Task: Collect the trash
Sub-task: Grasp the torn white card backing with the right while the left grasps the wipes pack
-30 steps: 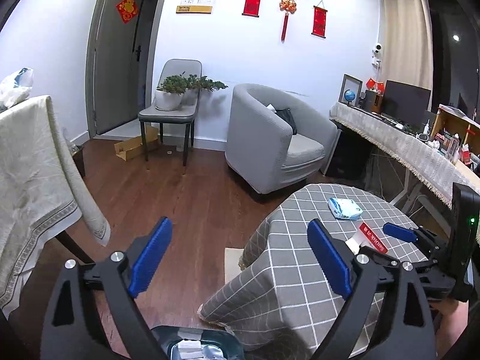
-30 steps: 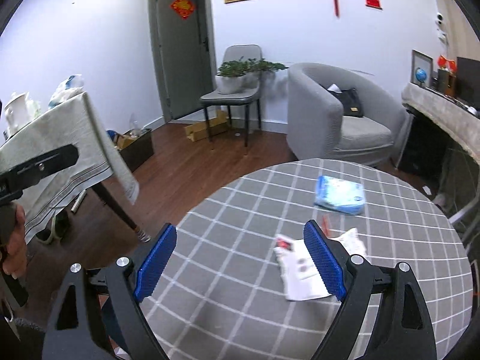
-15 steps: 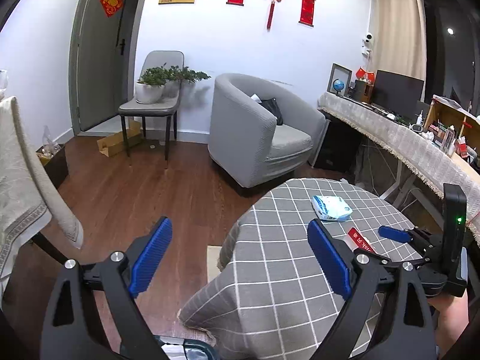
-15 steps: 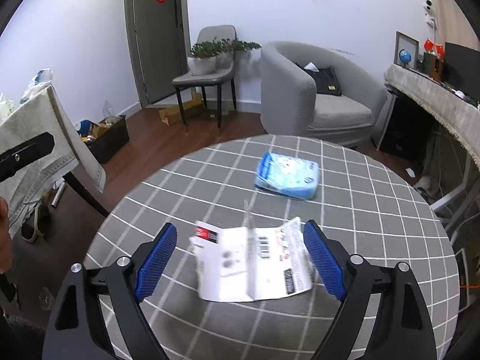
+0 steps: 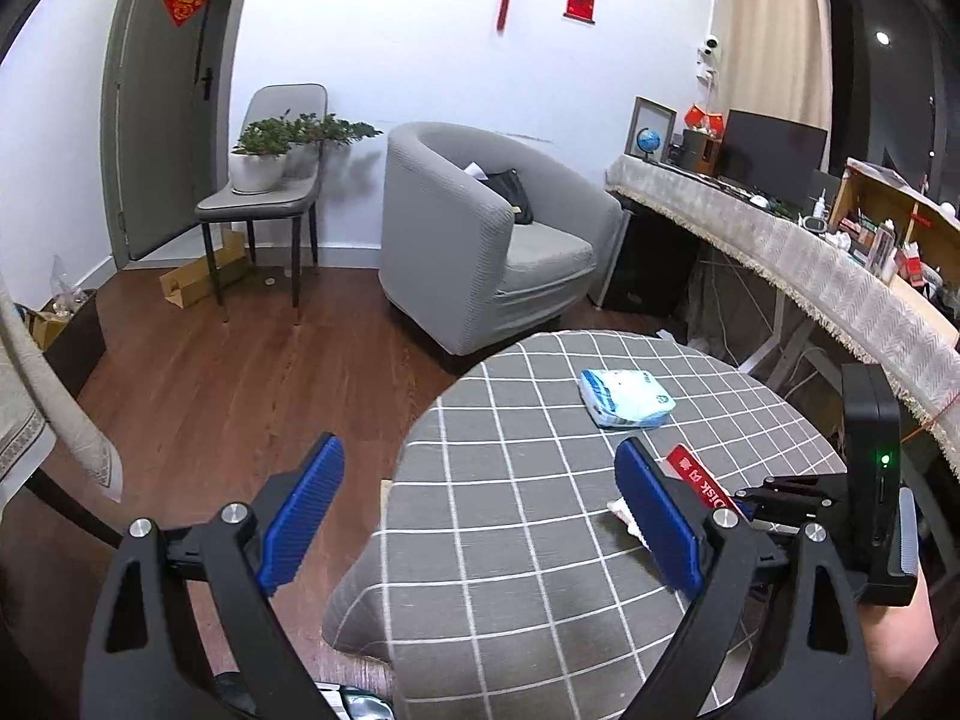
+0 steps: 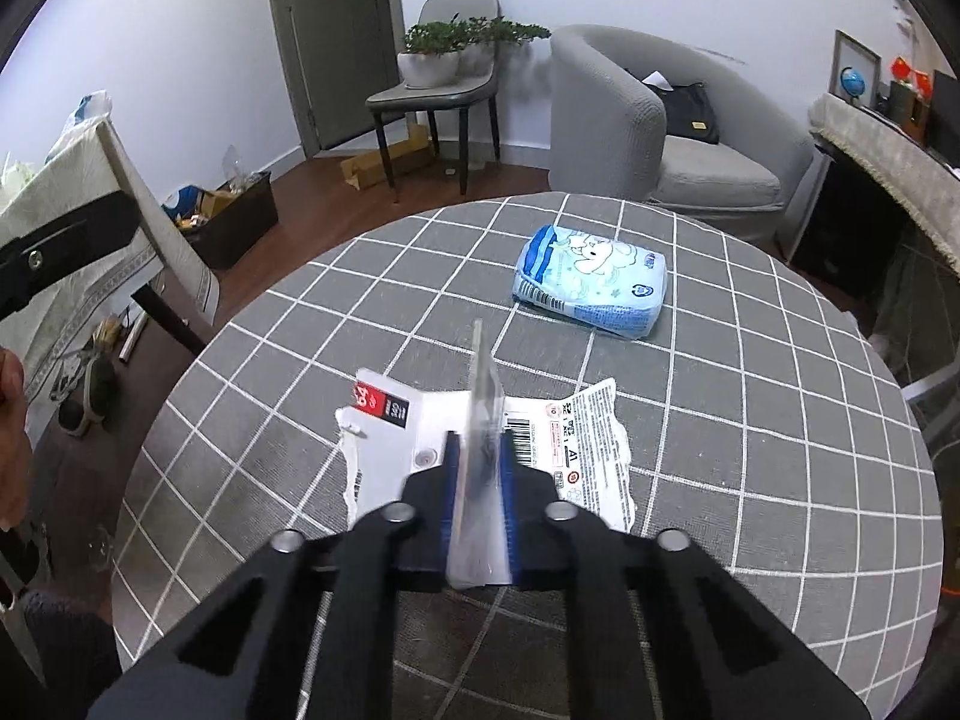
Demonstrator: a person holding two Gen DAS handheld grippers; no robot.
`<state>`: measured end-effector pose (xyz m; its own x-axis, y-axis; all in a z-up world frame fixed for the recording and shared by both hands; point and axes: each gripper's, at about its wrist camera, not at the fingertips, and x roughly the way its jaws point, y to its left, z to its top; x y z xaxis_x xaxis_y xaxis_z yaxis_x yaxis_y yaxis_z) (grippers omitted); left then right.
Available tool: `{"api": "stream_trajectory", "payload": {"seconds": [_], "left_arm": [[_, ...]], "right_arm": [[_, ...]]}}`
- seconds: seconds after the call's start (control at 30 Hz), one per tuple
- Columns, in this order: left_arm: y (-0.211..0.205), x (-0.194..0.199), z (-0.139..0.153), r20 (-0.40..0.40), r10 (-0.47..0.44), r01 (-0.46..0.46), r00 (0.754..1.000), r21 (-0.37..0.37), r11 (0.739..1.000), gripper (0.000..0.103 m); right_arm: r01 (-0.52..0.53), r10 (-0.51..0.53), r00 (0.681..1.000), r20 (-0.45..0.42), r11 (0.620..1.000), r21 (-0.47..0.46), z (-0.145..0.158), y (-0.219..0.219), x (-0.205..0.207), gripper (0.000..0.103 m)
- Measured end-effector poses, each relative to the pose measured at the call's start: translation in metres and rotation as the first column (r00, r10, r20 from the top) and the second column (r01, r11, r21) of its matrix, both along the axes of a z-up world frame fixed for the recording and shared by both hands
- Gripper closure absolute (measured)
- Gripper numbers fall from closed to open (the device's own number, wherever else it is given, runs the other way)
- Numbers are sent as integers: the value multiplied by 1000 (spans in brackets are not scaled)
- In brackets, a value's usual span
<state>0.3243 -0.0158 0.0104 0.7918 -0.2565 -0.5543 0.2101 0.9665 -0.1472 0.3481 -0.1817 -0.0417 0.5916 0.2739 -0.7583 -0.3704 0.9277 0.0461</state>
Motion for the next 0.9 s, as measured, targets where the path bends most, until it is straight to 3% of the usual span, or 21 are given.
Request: {"api": "stream_trajectory", "payload": {"seconds": [0.23,0.77,0.9], "left_arm": [[-26,11,-12,-27,-46,46,999,18,999,10],[-91,44,-29,-152,-44,55,987,67,996,8],[-107,57,-40,-193,-74,84,978,43,996,8]], "right_arm": [[13,-13,1000,16,999,40,9,-18,4,101],[170,-182,979,88,977,130,35,-106,22,101],[207,-223,972,80,964,168,37,-130,29,101]]}}
